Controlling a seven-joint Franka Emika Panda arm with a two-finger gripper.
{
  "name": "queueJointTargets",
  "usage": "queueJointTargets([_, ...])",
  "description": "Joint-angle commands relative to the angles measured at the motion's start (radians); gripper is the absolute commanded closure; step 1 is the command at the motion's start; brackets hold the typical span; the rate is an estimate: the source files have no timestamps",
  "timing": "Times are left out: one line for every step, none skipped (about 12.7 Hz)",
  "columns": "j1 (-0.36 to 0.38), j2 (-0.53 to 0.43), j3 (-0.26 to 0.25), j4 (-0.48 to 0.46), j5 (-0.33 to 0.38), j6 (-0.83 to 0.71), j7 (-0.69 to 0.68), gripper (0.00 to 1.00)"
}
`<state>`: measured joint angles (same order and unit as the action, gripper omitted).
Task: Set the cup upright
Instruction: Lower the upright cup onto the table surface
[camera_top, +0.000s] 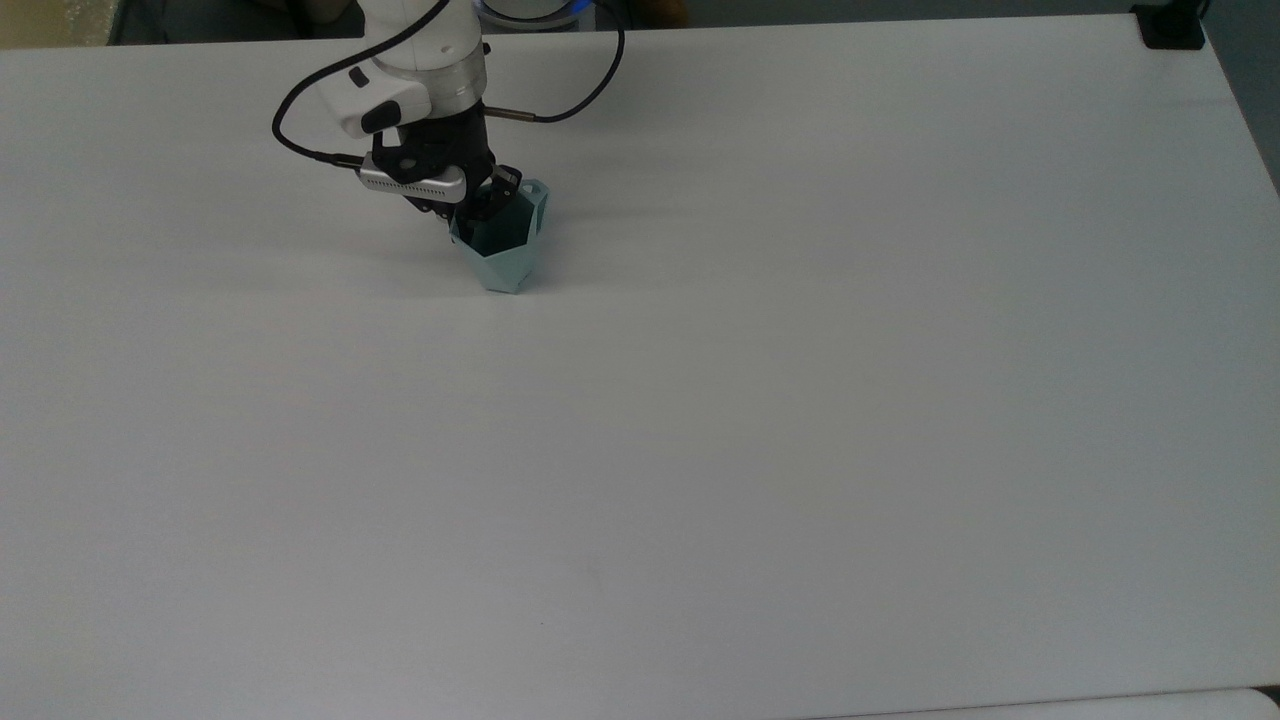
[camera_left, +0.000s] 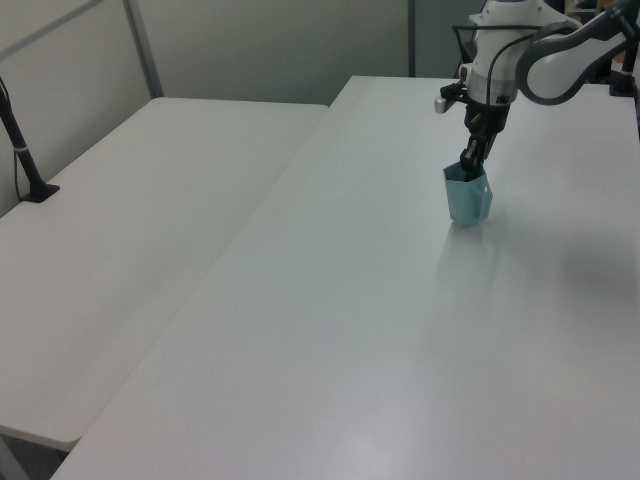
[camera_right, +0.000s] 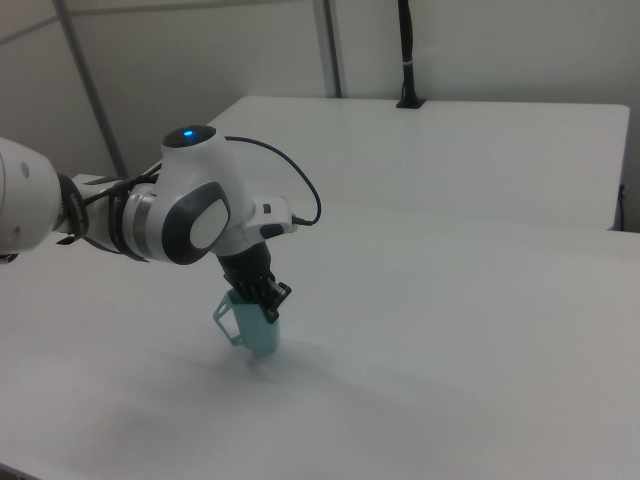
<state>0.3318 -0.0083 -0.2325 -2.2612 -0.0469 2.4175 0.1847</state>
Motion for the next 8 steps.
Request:
queueJointTargets([0.01,0.008,0.001,-0.006,0.022,0.057,0.018,1.0])
queueJointTargets([0.01,0.01,0.001,-0.006,0.022,0.057,0.018,1.0])
queueJointTargets([0.01,0.011,0.001,-0.006,0.022,0.057,0.018,1.0])
queueJointTargets([0.01,0.013,0.001,-0.006,0.022,0.057,0.018,1.0])
queueJointTargets([0.01,0.014,0.001,-0.006,0.022,0.055,0.018,1.0])
queueJointTargets([0.009,0.013,0.001,-0.004,0.022,0.043,0.021,0.87])
queueJointTargets([0.009,0.01,0.001,-0.004,0.022,0.038,0.021,0.69])
queueJointTargets([0.009,0.008,0.001,-0.001,0.022,0.023,0.021,0.52])
